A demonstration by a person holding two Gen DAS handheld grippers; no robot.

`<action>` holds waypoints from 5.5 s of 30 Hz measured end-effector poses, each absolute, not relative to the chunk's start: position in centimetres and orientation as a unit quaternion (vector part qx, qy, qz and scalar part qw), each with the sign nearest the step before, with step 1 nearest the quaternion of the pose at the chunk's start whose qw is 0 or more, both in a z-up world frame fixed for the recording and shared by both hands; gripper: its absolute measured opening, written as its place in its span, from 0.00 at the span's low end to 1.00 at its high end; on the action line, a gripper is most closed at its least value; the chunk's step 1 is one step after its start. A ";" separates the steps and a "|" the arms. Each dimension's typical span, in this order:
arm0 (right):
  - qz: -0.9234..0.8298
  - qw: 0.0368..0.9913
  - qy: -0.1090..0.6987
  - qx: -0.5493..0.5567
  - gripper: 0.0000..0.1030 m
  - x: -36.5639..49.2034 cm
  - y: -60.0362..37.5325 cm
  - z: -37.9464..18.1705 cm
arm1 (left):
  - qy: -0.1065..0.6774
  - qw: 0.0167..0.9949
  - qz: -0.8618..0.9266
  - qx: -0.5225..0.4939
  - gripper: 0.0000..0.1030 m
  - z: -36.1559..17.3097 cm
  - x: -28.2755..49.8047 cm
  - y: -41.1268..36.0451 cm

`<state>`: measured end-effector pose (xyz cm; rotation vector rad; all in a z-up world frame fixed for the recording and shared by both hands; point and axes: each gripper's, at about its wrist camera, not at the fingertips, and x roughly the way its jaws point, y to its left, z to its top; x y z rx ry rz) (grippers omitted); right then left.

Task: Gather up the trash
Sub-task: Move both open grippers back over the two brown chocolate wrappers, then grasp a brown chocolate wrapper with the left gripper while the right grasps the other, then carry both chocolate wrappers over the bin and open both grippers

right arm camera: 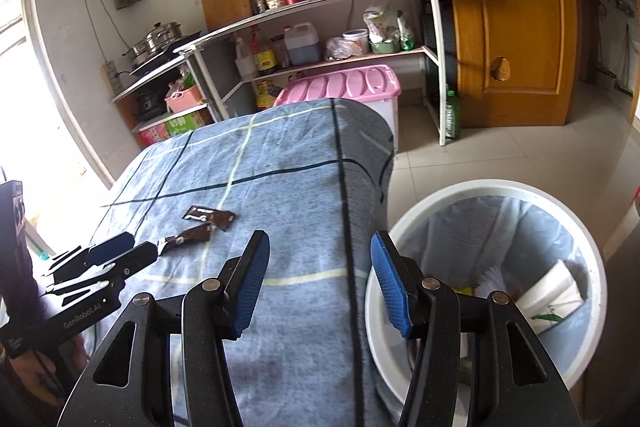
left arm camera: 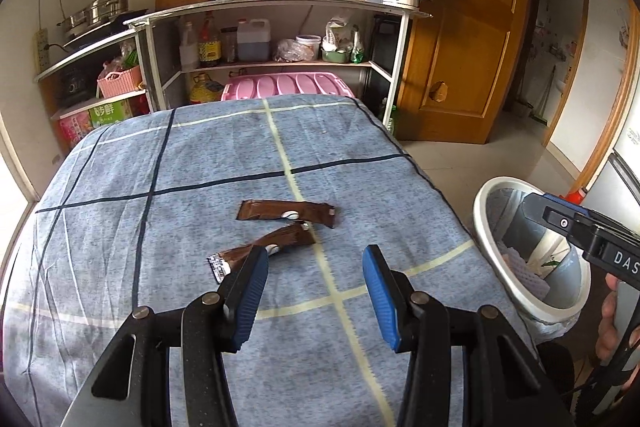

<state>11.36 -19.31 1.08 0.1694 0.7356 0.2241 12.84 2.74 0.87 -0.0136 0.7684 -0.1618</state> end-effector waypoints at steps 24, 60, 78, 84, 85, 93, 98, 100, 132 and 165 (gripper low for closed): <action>0.134 0.904 0.402 0.050 0.52 17.2 -13.5 -0.8 | 0.430 0.892 -0.114 0.086 0.58 -4.9 19.9 5.1; 0.242 0.857 0.448 -0.080 0.52 24.8 -2.1 -6.4 | 0.441 0.895 -0.062 -0.041 0.10 -5.2 18.4 12.6; 0.244 0.858 0.442 -0.093 0.25 24.2 -1.4 -6.6 | 0.439 0.895 -0.056 -0.047 0.10 -5.0 18.3 12.4; 0.246 0.860 0.440 -0.081 0.20 23.2 -1.8 -6.4 | 0.432 0.899 -0.056 -0.045 0.10 -4.3 17.8 12.1; 0.245 0.860 0.441 -0.078 0.20 23.0 -2.0 -6.3 | 0.431 0.899 -0.057 -0.045 0.10 -4.2 17.7 12.0; 0.242 0.869 0.429 -0.044 0.20 21.2 -3.7 -5.1 | 0.420 0.904 -0.065 -0.039 0.10 -3.0 16.4 10.8; 0.244 0.876 0.415 -0.027 0.20 19.5 -5.0 -3.8 | 0.410 0.908 -0.074 -0.031 0.10 -2.0 15.6 9.5; 0.244 0.878 0.411 -0.018 0.20 19.0 -5.6 -3.4 | 0.407 0.910 -0.077 -0.029 0.10 -1.5 15.3 8.8; 0.035 0.928 0.359 0.095 0.20 8.3 -28.7 0.9 | 0.375 0.886 -0.268 0.044 0.10 1.6 11.7 -14.7; -0.044 0.911 0.398 0.103 0.45 6.2 -34.8 -2.7 | 0.389 0.882 -0.252 0.086 0.37 -1.1 10.7 -20.0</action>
